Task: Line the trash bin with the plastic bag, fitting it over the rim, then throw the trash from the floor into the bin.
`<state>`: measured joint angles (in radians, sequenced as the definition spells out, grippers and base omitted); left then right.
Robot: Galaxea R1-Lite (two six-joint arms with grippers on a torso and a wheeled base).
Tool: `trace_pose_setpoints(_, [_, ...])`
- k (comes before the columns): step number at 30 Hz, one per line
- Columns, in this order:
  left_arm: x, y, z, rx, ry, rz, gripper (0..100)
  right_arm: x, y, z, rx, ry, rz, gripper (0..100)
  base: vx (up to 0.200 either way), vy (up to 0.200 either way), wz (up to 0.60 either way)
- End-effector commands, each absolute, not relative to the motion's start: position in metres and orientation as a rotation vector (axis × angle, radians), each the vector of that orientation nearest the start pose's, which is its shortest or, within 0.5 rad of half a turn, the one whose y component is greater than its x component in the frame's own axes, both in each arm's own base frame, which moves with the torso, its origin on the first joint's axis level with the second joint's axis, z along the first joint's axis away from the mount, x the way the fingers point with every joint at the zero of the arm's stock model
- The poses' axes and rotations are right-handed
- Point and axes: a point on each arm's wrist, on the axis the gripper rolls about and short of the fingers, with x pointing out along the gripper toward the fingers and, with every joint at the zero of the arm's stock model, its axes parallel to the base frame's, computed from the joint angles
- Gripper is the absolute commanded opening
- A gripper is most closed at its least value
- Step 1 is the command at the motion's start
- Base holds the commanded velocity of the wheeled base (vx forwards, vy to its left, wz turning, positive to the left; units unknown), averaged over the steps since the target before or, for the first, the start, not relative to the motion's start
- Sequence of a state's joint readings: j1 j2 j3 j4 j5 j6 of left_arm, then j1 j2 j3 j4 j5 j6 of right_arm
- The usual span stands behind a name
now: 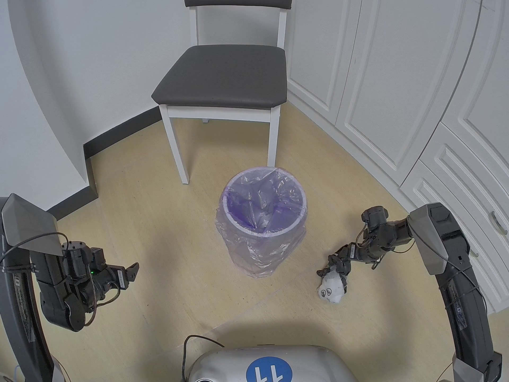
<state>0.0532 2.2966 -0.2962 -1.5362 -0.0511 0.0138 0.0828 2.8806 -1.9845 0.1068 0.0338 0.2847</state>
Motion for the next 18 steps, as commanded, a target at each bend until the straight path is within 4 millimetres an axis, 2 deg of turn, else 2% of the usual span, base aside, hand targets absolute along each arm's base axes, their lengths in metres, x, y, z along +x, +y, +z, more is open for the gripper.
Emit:
trace_pose_setpoints(1, [0.288, 0.014, -0.025, -0.012, 0.501, 0.001, 100, 0.511, 0.06, -0.107, 0.228, 1.011, 0.003, 100, 0.0, 0.0, 0.0])
trace_pose_setpoints(9, [0.289, 0.012, -0.026, -0.009, 0.503, -0.007, 100, 0.511, 0.062, -0.108, 0.247, 1.016, 0.065, 100, 0.0, 0.0, 0.0])
trace_pose_setpoints(12, [0.288, 0.011, -0.028, -0.008, 0.509, -0.011, 100, 0.515, 0.064, -0.103, 0.263, 0.967, 0.079, 100, 0.0, 0.0, 0.0])
trace_pose_setpoints(14, [0.286, 0.011, -0.027, -0.008, 0.513, -0.011, 100, 0.521, 0.055, -0.076, 0.31, 0.912, 0.068, 100, 0.0, 0.0, 0.0])
trace_pose_setpoints(15, [0.286, 0.011, -0.027, -0.008, 0.513, -0.011, 100, 0.521, 0.055, -0.076, 0.31, 0.912, 0.068, 100, 0.0, 0.0, 0.0])
trace_pose_setpoints(18, [0.286, 0.011, -0.022, -0.006, 0.498, -0.005, 100, 0.523, 0.053, -0.04, 0.403, 0.867, 0.101, 100, 0.0, 0.0, 0.0])
